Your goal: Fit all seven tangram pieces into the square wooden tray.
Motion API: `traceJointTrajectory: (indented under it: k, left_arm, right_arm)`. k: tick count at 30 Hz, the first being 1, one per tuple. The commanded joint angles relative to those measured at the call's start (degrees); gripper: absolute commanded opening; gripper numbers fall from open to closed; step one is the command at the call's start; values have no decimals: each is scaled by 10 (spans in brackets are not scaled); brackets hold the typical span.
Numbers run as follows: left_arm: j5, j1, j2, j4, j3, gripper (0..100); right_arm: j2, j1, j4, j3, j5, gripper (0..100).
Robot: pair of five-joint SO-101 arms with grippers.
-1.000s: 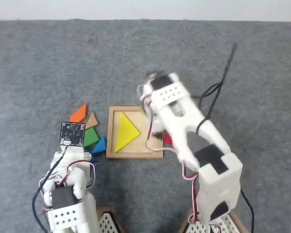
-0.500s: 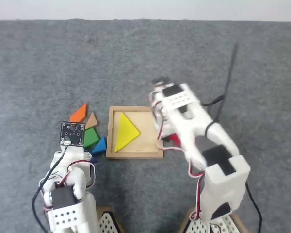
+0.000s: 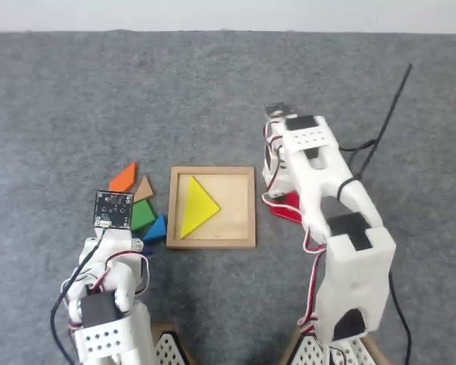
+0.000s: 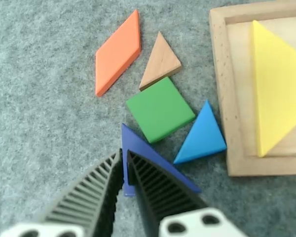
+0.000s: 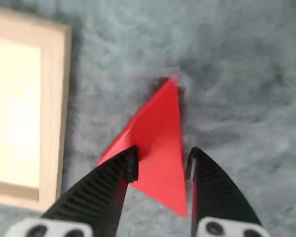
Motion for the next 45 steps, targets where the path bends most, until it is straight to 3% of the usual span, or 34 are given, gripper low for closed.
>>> traceJointTrajectory:
  k: [1, 8, 15, 29, 35, 43, 45]
  left_arm:
    - [4, 4, -11, 4, -5, 15]
    - [4, 4, -11, 4, -5, 15]
    - [4, 4, -11, 4, -5, 15]
    - [4, 4, -11, 4, -5, 15]
    - [4, 4, -11, 4, -5, 15]
    - [4, 4, -11, 4, -5, 15]
    - [4, 4, -11, 4, -5, 15]
  right_arm:
    - [-63, -36, 12, -11, 11, 184]
    - [-154, -75, -3, 52, 65, 293]
    - [-195, -89, -147, 220, 122, 344]
    - [-91, -77, -170, 180, 137, 385]
    - [-89, -44, -169, 177, 110, 381]
    - [-89, -38, -167, 178, 105, 107]
    - [-89, -38, -168, 177, 105, 102]
